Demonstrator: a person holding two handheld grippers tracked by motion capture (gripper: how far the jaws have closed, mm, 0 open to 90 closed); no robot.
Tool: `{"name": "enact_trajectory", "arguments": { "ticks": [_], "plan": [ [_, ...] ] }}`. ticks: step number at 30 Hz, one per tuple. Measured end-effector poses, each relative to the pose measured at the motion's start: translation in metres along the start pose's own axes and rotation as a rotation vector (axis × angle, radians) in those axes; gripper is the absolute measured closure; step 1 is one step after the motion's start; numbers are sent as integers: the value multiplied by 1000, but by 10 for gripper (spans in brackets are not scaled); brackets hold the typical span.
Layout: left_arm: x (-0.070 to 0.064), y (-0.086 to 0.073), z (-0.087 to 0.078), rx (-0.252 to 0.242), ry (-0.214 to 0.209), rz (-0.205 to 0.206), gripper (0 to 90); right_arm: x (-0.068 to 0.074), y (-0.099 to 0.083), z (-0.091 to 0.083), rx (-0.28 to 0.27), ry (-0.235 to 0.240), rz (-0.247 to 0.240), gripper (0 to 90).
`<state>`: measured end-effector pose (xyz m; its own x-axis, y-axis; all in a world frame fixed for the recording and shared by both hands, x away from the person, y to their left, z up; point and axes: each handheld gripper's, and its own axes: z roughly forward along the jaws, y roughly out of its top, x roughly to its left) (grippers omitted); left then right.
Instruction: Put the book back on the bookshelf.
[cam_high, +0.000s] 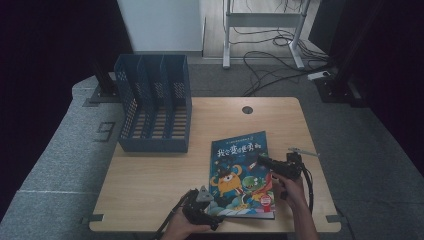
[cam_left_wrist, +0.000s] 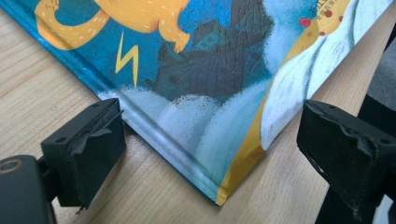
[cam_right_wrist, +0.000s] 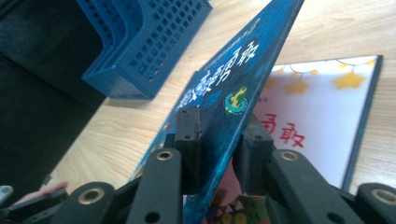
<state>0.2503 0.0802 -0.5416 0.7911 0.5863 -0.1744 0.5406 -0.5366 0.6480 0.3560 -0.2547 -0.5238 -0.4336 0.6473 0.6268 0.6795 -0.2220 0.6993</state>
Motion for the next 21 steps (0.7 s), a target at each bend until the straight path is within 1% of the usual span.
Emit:
{"name": "enact_trajectory", "arguments": {
  "ticks": [5, 7, 11, 15, 21],
  "plan": [
    [0, 0, 0, -2, 3, 4, 70, 5, 0, -1, -20, -7, -31, 728],
    [0, 0, 0, -2, 2, 5, 72, 7, 0, -2, -22, -9, -34, 727],
    [0, 0, 0, -5, -1, 0, 69, 12, 2, -3, -30, -20, -60, 727],
    [1, 0, 0, -13, -4, -11, 65, 17, 3, -6, -39, -31, -83, 726],
    [1, 0, 2, -31, 0, -31, 67, 22, 5, -11, -68, -49, -95, 728]
  ]
}}
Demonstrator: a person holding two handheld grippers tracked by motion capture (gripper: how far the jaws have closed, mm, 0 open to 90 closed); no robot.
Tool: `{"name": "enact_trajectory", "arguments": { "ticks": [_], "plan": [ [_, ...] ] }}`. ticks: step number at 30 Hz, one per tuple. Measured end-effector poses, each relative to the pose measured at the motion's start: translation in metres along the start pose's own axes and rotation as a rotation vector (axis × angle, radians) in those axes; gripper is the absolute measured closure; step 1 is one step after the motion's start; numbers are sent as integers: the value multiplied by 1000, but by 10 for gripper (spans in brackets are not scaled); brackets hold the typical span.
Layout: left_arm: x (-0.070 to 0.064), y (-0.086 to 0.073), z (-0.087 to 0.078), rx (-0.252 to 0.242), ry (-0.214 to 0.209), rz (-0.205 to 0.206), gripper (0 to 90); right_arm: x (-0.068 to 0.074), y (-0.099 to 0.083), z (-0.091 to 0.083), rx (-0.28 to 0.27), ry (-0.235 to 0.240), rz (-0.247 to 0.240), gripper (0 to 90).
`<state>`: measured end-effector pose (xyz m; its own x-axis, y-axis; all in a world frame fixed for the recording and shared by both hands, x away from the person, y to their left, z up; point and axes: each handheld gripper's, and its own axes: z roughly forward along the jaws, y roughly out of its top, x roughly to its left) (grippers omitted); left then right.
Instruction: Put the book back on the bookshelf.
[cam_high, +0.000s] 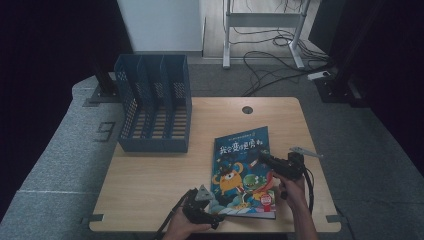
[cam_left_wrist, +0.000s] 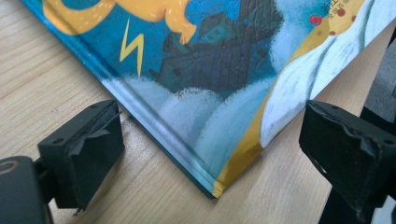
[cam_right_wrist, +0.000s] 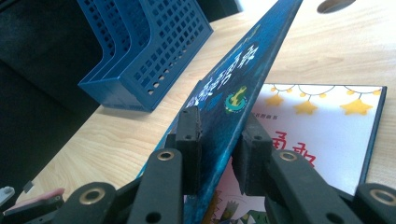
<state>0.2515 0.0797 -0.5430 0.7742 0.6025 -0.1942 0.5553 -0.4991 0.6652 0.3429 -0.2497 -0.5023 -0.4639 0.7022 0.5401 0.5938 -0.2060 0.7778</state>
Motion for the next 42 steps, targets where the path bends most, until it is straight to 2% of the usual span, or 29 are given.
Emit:
{"name": "enact_trajectory", "arguments": {
  "ticks": [9, 19, 26, 30, 31, 35, 36, 38, 40, 42],
  "plan": [
    [1, 0, 1, -10, 1, -5, 56, 15, 5, -7, -50, -8, -69, 732],
    [0, 0, 2, -34, 16, -11, 51, 34, 10, -17, -116, 6, -175, 733],
    [7, 0, -1, -60, 19, -48, 57, 44, 11, -21, -137, 20, -212, 734],
    [5, 0, -2, -43, 14, -32, 80, 46, 11, -21, -141, 14, -233, 739],
    [4, 0, -1, -31, 18, -14, 81, 46, 11, -21, -139, 10, -231, 739],
    [1, -1, 2, -10, 25, 6, 68, 39, 10, -17, -136, 5, -182, 743],
    [-1, -1, 2, -6, 44, 22, 65, 36, 10, -16, -133, 4, -163, 743],
    [-9, -1, 7, 10, 117, 78, 77, 32, 9, -16, -128, 1, -144, 742],
    [-11, -1, 8, 7, 129, 82, 78, 29, 9, -15, -122, -4, -133, 741],
    [-10, -1, 7, 3, 125, 66, 83, 29, 9, -16, -124, -1, -134, 740]
  ]
}}
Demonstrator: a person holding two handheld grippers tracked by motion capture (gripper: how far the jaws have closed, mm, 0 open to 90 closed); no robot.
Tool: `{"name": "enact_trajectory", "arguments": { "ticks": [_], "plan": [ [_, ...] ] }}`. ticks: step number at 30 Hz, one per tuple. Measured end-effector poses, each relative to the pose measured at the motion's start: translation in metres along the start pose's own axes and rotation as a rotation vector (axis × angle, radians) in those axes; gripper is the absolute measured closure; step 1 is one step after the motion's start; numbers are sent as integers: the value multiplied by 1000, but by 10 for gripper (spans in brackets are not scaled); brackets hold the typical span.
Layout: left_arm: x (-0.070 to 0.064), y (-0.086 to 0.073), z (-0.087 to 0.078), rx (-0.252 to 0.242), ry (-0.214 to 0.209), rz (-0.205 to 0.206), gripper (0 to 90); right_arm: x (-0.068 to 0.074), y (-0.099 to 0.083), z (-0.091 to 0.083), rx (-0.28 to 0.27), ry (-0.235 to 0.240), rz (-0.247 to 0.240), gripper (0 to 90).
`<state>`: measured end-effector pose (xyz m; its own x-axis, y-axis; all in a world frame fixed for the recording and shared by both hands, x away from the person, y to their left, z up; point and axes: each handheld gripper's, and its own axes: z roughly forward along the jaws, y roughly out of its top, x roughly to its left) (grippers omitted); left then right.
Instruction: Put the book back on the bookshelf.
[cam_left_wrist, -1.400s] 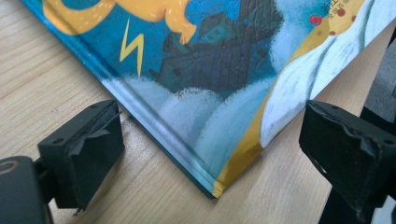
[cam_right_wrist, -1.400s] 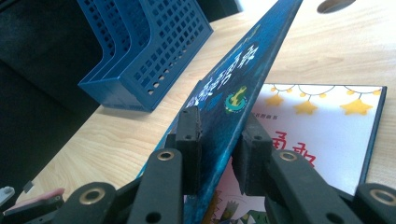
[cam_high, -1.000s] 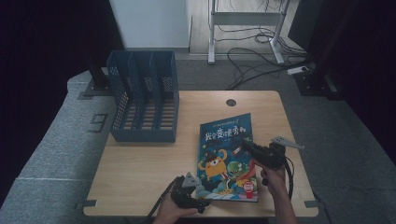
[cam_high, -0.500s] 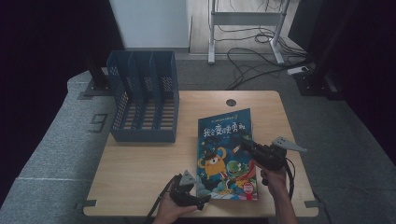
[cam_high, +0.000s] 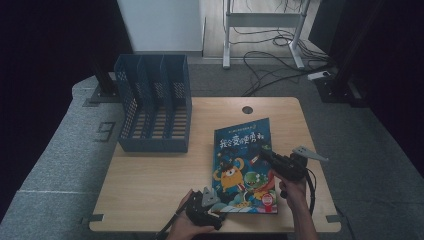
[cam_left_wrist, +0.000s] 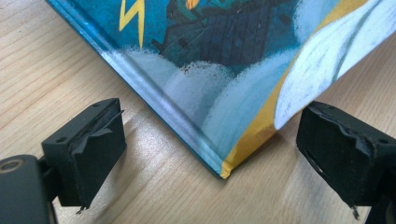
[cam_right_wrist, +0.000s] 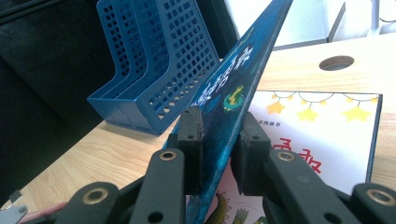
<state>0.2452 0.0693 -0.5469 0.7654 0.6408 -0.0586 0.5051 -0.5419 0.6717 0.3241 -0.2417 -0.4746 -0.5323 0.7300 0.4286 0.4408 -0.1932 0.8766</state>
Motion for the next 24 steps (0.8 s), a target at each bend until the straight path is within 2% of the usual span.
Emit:
{"name": "enact_trajectory", "arguments": {
  "ticks": [2, 7, 12, 17, 20, 24],
  "plan": [
    [4, -1, -1, -12, -29, -21, 88, 2, 1, -1, -6, 7, -10, 737],
    [5, 0, -1, -14, -35, -26, 85, 11, 4, -4, -27, 25, -44, 735],
    [9, 1, -1, -16, -45, -38, 85, 25, 8, -9, -73, 48, -108, 734],
    [13, 1, -1, -15, -35, -51, 85, 40, 11, -13, -110, 51, -189, 732],
    [14, 1, -1, -15, -36, -50, 84, 43, 12, -14, -112, 57, -201, 732],
    [14, 1, -1, -14, -37, -48, 80, 42, 12, -14, -111, 63, -190, 732]
  ]
}}
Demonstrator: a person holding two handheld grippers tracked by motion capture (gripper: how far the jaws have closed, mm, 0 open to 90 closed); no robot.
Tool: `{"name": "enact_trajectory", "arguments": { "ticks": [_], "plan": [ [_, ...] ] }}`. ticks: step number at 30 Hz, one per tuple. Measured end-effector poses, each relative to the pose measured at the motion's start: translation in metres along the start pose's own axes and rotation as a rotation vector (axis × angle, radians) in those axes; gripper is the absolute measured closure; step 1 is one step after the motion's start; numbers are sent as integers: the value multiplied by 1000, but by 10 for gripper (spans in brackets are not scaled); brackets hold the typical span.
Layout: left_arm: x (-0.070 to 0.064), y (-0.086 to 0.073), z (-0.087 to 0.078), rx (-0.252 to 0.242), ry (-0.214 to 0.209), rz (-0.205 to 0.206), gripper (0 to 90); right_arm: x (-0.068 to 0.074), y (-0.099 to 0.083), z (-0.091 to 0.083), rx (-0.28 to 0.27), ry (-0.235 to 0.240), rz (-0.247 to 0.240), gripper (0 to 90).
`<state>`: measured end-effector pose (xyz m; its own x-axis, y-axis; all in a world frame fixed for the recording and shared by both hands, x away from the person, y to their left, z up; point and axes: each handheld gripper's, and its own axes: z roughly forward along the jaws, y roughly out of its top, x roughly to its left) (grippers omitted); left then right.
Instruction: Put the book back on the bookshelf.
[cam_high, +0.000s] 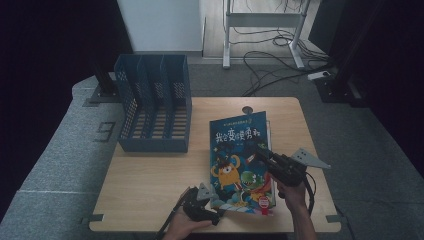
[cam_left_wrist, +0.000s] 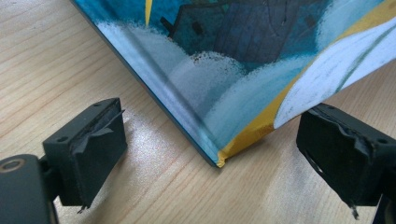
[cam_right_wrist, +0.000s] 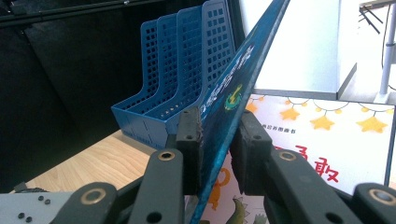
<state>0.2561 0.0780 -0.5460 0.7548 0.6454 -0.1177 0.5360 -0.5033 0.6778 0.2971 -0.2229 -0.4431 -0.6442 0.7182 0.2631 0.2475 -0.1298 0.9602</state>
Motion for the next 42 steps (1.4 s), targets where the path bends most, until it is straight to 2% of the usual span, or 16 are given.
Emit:
{"name": "enact_trajectory", "arguments": {
  "ticks": [10, 19, 28, 32, 42],
  "plan": [
    [1, 0, 0, -2, -1, -2, 77, 1, 1, 0, -1, 1, 0, 732],
    [5, 1, 0, -3, 4, -18, 77, 16, 6, -2, -29, 3, -53, 732],
    [8, 1, -1, -1, 16, -22, 77, 33, 10, -4, -45, 43, -113, 745],
    [8, 0, -1, -3, 25, -21, 77, 34, 10, -4, -47, 56, -121, 747],
    [9, 0, -1, -3, 29, -22, 77, 29, 11, -5, -25, 56, -102, 758]
  ]
}}
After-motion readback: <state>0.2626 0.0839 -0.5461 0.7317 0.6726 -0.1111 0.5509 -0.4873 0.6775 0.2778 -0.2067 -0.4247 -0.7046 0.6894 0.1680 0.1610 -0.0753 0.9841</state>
